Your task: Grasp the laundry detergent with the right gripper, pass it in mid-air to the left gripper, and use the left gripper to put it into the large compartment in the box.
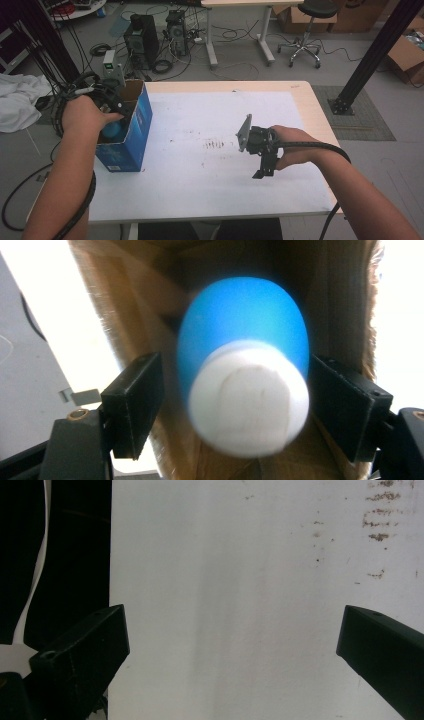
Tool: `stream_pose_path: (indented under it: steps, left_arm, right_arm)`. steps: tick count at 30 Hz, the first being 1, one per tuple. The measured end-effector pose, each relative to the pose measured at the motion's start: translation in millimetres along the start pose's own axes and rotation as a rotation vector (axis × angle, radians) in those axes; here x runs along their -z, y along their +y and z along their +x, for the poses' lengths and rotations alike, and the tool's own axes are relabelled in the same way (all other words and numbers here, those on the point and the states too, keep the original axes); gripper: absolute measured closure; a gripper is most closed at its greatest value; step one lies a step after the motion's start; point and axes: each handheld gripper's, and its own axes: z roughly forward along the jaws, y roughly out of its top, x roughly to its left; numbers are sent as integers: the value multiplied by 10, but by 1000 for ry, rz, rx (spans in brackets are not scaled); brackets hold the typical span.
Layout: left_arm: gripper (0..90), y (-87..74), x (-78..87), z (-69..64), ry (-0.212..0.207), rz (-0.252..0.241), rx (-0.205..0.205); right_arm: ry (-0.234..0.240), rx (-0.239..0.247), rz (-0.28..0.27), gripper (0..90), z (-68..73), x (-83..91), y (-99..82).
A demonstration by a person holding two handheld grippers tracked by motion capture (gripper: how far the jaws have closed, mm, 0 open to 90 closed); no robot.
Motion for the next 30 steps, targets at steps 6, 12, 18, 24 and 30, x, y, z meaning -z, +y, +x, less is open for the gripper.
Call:
stream_pose_path:
  steps: [6,12,18,24,30]
  left_arm:
    - [222,-52,153,-6,16,-16,-15]
    - [192,-70,223,-26,20,-9,-21]
    - [159,-82,346,-58,34,-21,-27]
    - [140,-85,466,-109,42,-29,-38]
    - [90,-77,533,-187,49,-38,-60]
  right_arm:
    - [-3,3,-4,1,-10,5,22]
    - [-7,8,-7,0,-10,12,43]
    - [-7,7,-5,0,-1,26,41]
    - [-16,2,-7,1,7,58,28]
    - [-15,2,-22,0,17,36,23]
